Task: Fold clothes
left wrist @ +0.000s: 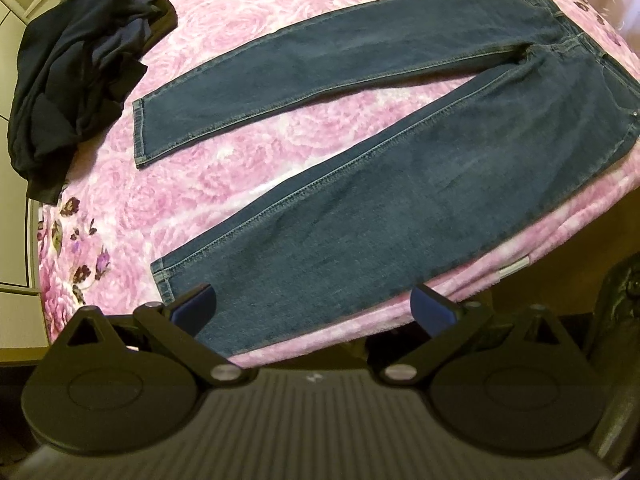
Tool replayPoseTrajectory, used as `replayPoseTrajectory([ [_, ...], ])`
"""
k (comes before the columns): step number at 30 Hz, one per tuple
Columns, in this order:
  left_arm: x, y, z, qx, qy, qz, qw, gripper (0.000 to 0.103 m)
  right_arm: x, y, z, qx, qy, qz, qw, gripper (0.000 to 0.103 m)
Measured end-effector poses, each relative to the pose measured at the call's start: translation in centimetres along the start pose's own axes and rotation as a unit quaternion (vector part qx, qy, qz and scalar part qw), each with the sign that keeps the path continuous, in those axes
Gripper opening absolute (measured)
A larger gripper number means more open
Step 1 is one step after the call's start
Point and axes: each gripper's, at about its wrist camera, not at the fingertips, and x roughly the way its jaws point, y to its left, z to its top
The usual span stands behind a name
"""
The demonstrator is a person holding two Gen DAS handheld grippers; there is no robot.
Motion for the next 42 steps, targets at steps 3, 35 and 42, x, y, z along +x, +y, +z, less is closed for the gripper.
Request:
replayPoseTrajectory([
  [3, 0.1, -0.1, 0.1, 0.0, 0.001, 0.0, 1.0, 0.102, 0.0, -0.1, 0.0, -0.002, 0.0, -0.001, 1.0, 0.103],
  [35, 4.3, 7.1, 12.5, 0.087, -0.075, 0.015, 0.9933, 0.101, 1.3, -5.6, 9.3, -0.022, -0.071, -0.023, 0.997, 0.103],
  [42, 14.0, 13.8, 22.9, 0.166, -0.089, -0.03, 0.9816, 0.084, 3.5, -4.0, 18.0, -0.09, -0.096, -0.037, 0.991, 0.101],
])
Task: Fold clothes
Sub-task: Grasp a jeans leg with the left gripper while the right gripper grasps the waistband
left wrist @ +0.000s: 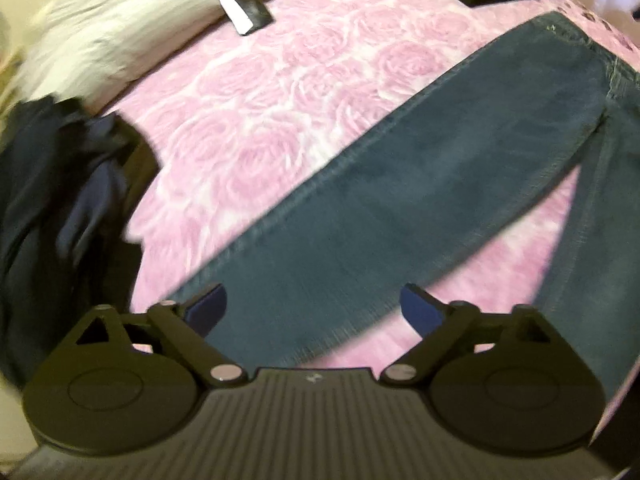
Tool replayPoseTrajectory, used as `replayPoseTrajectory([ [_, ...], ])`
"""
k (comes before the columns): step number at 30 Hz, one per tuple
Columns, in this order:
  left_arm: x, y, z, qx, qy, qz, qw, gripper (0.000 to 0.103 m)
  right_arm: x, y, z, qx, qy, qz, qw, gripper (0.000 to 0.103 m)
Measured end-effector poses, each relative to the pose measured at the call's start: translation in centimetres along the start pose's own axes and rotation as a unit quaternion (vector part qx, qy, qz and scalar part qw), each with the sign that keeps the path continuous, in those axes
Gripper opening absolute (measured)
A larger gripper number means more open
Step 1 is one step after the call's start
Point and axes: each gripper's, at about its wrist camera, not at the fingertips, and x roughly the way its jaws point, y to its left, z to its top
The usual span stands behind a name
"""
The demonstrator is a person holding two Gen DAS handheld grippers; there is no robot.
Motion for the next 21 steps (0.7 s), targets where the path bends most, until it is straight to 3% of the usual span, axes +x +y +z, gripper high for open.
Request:
replayPoseTrajectory([
  [3, 4.5, 2.3, 1.7, 0.046, 0.002, -0.026, 0.9986, 0.077, 1.9, -0.1, 3.1, -0.025, -0.006, -0.001, 1.0, 0.078],
  [9, 12.3, 6.1, 3.8, 0.107, 0.036, -0.087, 0.9899, 0.068, 5.1, -1.0, 6.4, -0.054, 0.009, -0.001, 0.999, 0.078],
  [11, 14.5, 7.3, 4.2, 0.123, 0.06, -0.111, 0.9844, 0.053, 6.0, -1.3, 7.0, -0.064, 0.015, -0.005, 0.998, 0.078],
  [13, 16.1, 7.9, 4.2, 0.143, 0.09, -0.143, 0.9752, 0.045, 6.9, -1.6, 7.3, -0.073, 0.025, -0.009, 0.997, 0.079],
  [18, 17.2, 8.5, 4.7, 0.164, 0.112, -0.181, 0.9633, 0.043, 8.8, -2.2, 7.2, -0.094, 0.043, -0.02, 0.994, 0.079],
  [19, 17.1, 8.5, 4.7, 0.169, 0.111, -0.182, 0.9623, 0.03, 9.2, -2.4, 7.1, -0.094, 0.047, -0.018, 0.994, 0.079],
  [20, 16.9, 8.5, 4.8, 0.173, 0.111, -0.183, 0.9614, 0.009, 9.5, -2.6, 7.0, -0.092, 0.051, -0.016, 0.994, 0.079],
  [21, 16.5, 8.3, 4.7, 0.182, 0.107, -0.179, 0.9609, 0.008, 9.9, -2.9, 7.0, -0.093, 0.054, -0.013, 0.994, 0.079],
])
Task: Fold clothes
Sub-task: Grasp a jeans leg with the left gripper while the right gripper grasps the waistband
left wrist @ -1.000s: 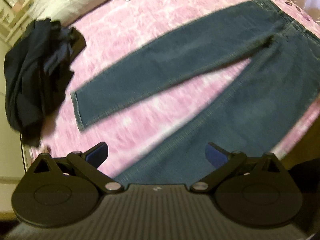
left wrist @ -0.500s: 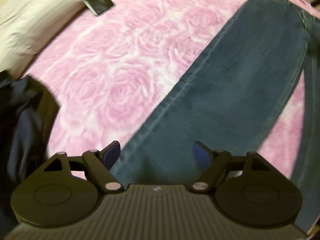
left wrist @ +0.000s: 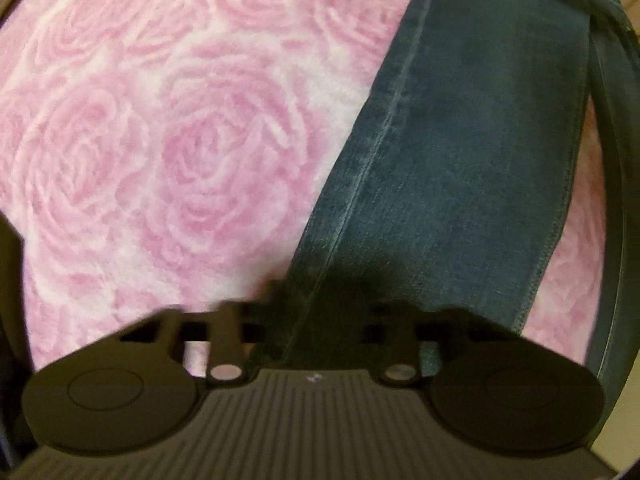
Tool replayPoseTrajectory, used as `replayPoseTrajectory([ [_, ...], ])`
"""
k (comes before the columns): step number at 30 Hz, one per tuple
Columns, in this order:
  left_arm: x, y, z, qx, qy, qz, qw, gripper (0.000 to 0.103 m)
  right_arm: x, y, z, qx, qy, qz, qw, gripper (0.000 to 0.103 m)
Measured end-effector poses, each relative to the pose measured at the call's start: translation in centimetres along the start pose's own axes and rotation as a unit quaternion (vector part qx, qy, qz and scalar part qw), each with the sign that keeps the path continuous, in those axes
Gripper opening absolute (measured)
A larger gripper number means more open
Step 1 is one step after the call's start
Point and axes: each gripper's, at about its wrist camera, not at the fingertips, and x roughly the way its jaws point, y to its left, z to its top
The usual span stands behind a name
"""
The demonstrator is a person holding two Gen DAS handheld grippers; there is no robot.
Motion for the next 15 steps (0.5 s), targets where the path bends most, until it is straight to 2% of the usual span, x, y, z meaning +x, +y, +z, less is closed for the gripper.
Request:
replayPoseTrajectory([
  [5, -2.3, -3.8, -0.8, 0.041, -0.016, 0.057, 0.9974, 0.006, 1.4, -1.9, 0.4, -0.016, 0.0, 0.004, 1.0, 0.079],
  [9, -3.9, -8.9, -1.6, 0.088, -0.023, 0.117, 0.989, 0.005, 3.0, -4.6, 0.4, -0.033, 0.002, 0.007, 0.999, 0.079],
  [13, -4.8, -12.1, -2.3, 0.064, -0.036, 0.139, 0.9875, 0.005, 4.9, -8.1, 0.3, -0.063, 0.003, 0.016, 0.998, 0.079],
  [15, -4.8, -13.2, -2.6, 0.042, -0.038, 0.147, 0.9875, 0.005, 6.3, -9.4, 0.4, -0.101, 0.004, 0.015, 0.995, 0.078],
])
